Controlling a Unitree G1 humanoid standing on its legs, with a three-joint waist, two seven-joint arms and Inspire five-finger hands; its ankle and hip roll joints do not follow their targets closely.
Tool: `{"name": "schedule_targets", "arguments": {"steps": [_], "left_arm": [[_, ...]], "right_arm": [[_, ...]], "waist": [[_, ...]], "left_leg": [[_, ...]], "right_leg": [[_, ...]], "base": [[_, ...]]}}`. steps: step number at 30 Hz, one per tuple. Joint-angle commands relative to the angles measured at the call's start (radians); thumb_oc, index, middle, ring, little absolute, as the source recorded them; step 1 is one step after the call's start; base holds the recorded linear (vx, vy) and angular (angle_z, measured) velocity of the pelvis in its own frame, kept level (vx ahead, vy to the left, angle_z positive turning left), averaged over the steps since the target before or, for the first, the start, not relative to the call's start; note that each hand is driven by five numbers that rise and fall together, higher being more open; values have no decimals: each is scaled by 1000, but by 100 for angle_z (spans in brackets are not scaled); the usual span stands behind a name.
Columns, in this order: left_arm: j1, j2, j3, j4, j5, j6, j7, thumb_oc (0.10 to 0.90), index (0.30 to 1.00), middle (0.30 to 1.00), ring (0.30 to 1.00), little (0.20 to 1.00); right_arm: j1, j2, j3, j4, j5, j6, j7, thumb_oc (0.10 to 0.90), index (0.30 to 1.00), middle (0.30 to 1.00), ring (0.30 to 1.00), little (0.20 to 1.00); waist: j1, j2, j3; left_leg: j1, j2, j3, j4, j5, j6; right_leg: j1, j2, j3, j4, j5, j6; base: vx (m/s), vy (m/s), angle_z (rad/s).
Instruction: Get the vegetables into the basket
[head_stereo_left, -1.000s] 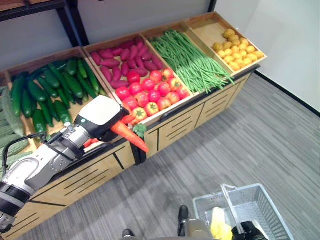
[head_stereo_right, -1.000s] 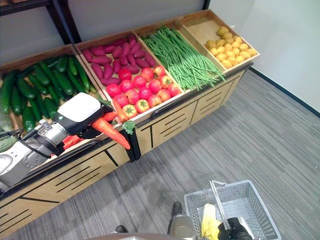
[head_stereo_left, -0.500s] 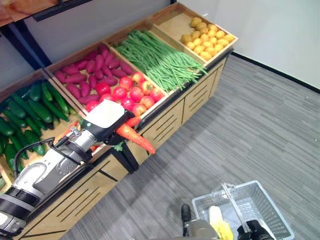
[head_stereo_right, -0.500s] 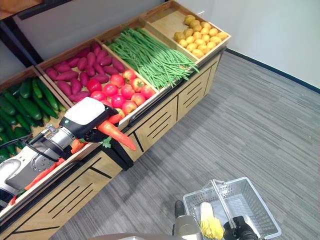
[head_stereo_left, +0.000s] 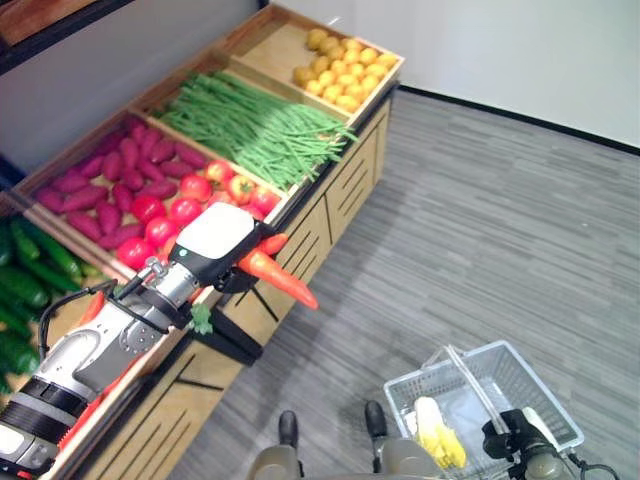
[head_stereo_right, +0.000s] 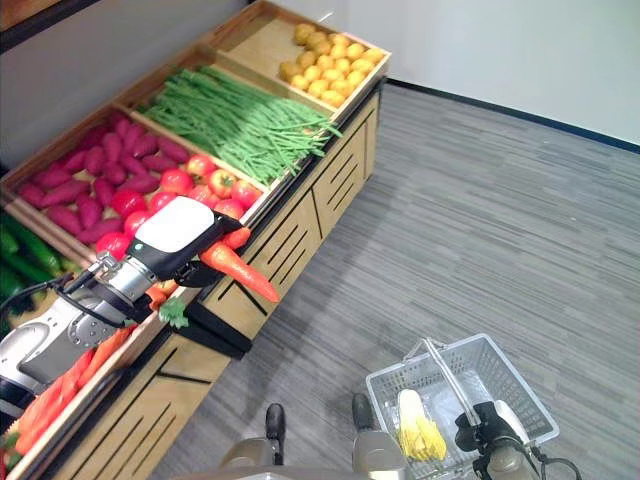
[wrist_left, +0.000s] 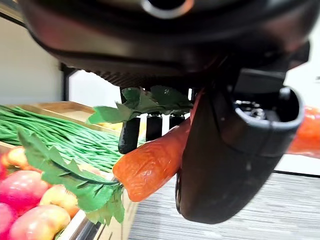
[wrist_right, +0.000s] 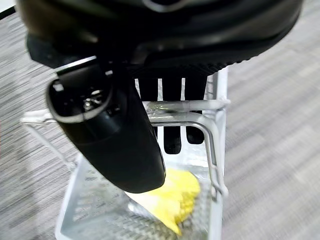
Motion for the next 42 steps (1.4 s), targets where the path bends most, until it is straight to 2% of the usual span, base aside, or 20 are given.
{"name": "schedule_targets", "arguments": {"steps": [1, 3, 10, 11, 12, 13, 15, 16, 18, 21, 24, 26, 29, 34, 35, 36, 37, 38, 41, 42], "left_arm": [[-53, 23, 138, -57, -54, -16, 54, 400, 300, 300, 300, 300], [-58, 39, 134, -62, -54, -18, 47, 400, 300, 300, 300, 300], [-71, 45, 130, -53, -35, -12, 63, 400, 300, 300, 300, 300], [-75, 48, 129, -48, -32, -10, 65, 400, 300, 300, 300, 300], [-74, 55, 134, -46, -33, -2, 65, 400, 300, 300, 300, 300], [-74, 55, 134, -47, -33, -2, 65, 400, 300, 300, 300, 300], [-59, 65, 156, -46, -31, 5, 56, 400, 300, 300, 300, 300], [-46, 69, 175, -52, -32, 9, 52, 400, 300, 300, 300, 300], [-42, 69, 181, -56, -32, 11, 49, 400, 300, 300, 300, 300], [-37, 68, 186, -48, -26, 12, 50, 400, 300, 300, 300, 300], [-42, 62, 183, -39, -26, 11, 51, 400, 300, 300, 300, 300], [-41, 46, 179, -33, -29, 9, 50, 400, 300, 300, 300, 300], [-38, 29, 183, -31, -31, 9, 49, 400, 300, 300, 300, 300], [-47, 7, 175, -25, -38, 9, 46, 400, 300, 300, 300, 300], [-75, -15, 151, -24, -38, 7, 44, 400, 300, 300, 300, 300], [-89, -29, 131, -27, -41, 1, 41, 400, 300, 300, 300, 300], [-91, -30, 130, -26, -41, 1, 42, 400, 300, 300, 300, 300], [-94, -34, 122, -25, -43, -2, 43, 400, 300, 300, 300, 300], [-91, -33, 107, -35, -39, -4, 56, 400, 300, 300, 300, 300], [-91, -34, 106, -34, -39, -4, 57, 400, 300, 300, 300, 300]], "right_arm": [[7, -50, 6, -16, 22, -17, -27, 400, 300, 300, 300, 300], [9, -31, 9, -9, 13, -10, -26, 400, 300, 300, 300, 300], [5, -10, 6, -31, 8, -5, -33, 400, 300, 300, 300, 300], [0, -7, 8, -31, 9, -5, -32, 400, 300, 300, 300, 300], [-1, -3, 8, -37, 12, -4, -35, 400, 300, 300, 300, 300], [-1, -3, 8, -37, 12, -4, -35, 400, 300, 300, 300, 300], [3, 8, 4, -26, 10, -4, -34, 400, 300, 300, 300, 300], [4, 12, 1, -18, 7, -2, -32, 400, 300, 300, 300, 300], [3, 14, -1, -11, 6, 1, -34, 400, 300, 300, 300, 300], [4, 20, -2, -4, 5, 3, -39, 400, 300, 300, 300, 300], [5, 21, 2, -5, 8, 2, -40, 400, 300, 300, 300, 300], [3, 14, 4, -6, 12, 1, -45, 400, 300, 300, 300, 300], [15, 6, 4, -13, 11, 0, -46, 400, 300, 300, 300, 300], [22, -6, 0, -26, 16, -4, -50, 400, 300, 300, 300, 300], [23, -25, -1, -32, 11, -8, -58, 400, 300, 300, 300, 300], [18, -47, -5, -41, 4, -8, -67, 400, 300, 300, 300, 300], [17, -47, -6, -42, 4, -8, -67, 400, 300, 300, 300, 300], [11, -60, -9, -39, 1, -10, -70, 400, 300, 300, 300, 300], [-27, -109, -7, -67, -6, -19, -86, 400, 300, 300, 300, 300], [-27, -110, -7, -67, -6, -19, -86, 400, 300, 300, 300, 300]], "waist": [[-30, -22, -75], [-43, -31, -82], [-51, -52, -64], [-39, -51, -57], [-17, -46, -50], [-17, -47, -50], [5, -34, -53], [12, -38, -68], [19, -46, -77], [35, -67, -103], [29, -70, -109], [21, -69, -110], [8, -64, -106], [-2, -53, -94], [-8, -49, -80], [-5, -45, -75], [-4, -44, -76], [3, -42, -75], [28, -35, -85], [28, -35, -86]], "left_leg": [[-2, 5, 14, 49, -22, -16], [25, -26, 67, 28, -40, 9], [34, -64, 142, 26, -69, 44], [24, -57, 156, 34, -66, 45], [15, -43, 176, 48, -69, 49], [10, -42, 175, 51, -67, 48], [-1, -15, 208, 66, -59, 51], [-4, -8, 231, 57, -50, 49], [-4, -7, 243, 53, -44, 46], [-1, -4, 279, 47, -42, 33], [-2, 13, 296, 56, -33, 19], [-4, 43, 317, 51, -6, -7], [2, 76, 330, 52, 19, -32], [1, 105, 329, 74, 33, -52], [-27, 132, 312, 156, 35, -72], [-36, 128, 260, 186, 49, -84], [-39, 129, 260, 186, 53, -83], [-49, 115, 214, 194, 56, -85], [-71, 50, 30, 115, 6, -56], [-70, 49, 30, 113, 6, -55]], "right_leg": [[5, -38, -22, 103, -85, 87], [-29, -65, 27, 114, -59, 122], [-110, -95, 68, 145, 6, 178], [-135, -96, 38, 173, 3, 174], [-134, -116, -62, 221, -27, 156], [-137, -115, -63, 222, -25, 154], [-91, -162, -233, 339, -81, 123], [-69, -174, -264, 372, -93, 121], [-55, -181, -276, 365, -85, 126], [1, -187, -308, 240, -70, 138], [7, -164, -294, 190, -81, 134], [25, -128, -290, 114, -87, 124], [36, -94, -281, 92, -93, 108], [48, -66, -283, 85, -102, 91], [63, -48, -279, 78, -112, 70], [74, -40, -266, 60, -108, 63], [71, -39, -266, 59, -103, 62], [74, -42, -257, 50, -100, 62], [54, -57, -213, 36, -81, 76], [53, -57, -212, 37, -81, 77]], "base": [[11, 244, -32], [-13, 338, -50], [-76, 163, -51], [-181, 43, -67], [-147, -3, -78], [-113, -2, -57], [-150, 13, -55], [-137, 7, -51], [-44, -62, -38], [-8, -135, -25], [1, -170, -47], [-12, -273, -51], [7, -231, -39], [0, -178, -15], [18, -244, -17], [7, -245, -11], [13, -60, -25], [-4, 14, -27], [8, 43, -26], [32, 49, -32]]}}
